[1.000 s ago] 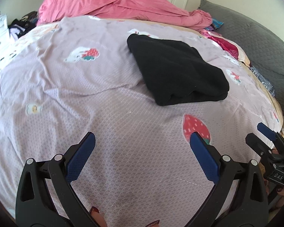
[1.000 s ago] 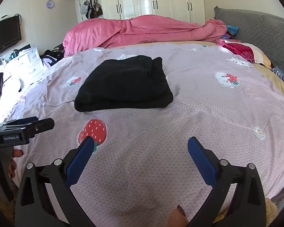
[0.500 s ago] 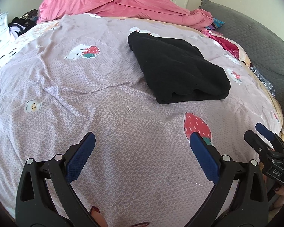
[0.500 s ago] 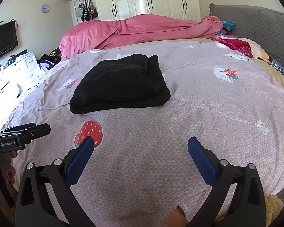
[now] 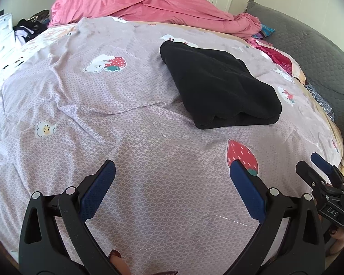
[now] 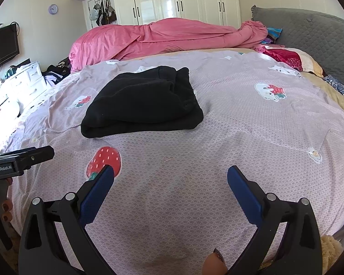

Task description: Fold small clothes

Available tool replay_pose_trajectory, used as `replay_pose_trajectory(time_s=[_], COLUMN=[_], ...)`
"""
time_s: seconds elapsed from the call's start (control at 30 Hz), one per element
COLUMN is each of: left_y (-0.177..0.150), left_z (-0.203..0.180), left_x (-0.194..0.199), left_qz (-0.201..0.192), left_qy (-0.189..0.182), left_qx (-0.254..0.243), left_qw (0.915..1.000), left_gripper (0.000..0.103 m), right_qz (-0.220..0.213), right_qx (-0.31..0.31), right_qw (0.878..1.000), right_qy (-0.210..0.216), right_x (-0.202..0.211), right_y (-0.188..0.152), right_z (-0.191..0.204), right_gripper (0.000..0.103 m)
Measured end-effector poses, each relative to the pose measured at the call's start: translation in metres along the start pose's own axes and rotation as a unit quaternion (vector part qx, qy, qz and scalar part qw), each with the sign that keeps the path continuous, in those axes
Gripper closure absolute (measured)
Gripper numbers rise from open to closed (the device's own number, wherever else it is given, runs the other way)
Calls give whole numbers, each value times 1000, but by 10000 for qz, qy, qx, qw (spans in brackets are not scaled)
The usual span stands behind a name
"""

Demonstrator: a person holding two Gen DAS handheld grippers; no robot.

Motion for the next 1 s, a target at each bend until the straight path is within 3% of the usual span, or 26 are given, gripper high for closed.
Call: replay_pose_trajectory(time_s=[1.0], left_y=[1], left_z=[-3], left_x=[4], left_qz=[-44], left_qy=[51], left_qx=[-31], left_qw=[10000], left_gripper=[9], right_qz=[67], right_qx=[14], right_qw=[10000], right_qy=[-63], right_x=[-3], right_y=[-2], right_z=[-2], right_gripper=[4])
Point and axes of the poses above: each gripper's, at about its wrist camera, not at the fingertips, and x roughly against the way its jaws point, z to its left, y to its top, the point moved 4 cm from there along -x, roughly the way its jaws point, and after that the axes turned 10 degrees about x, right-handed, at the moved point
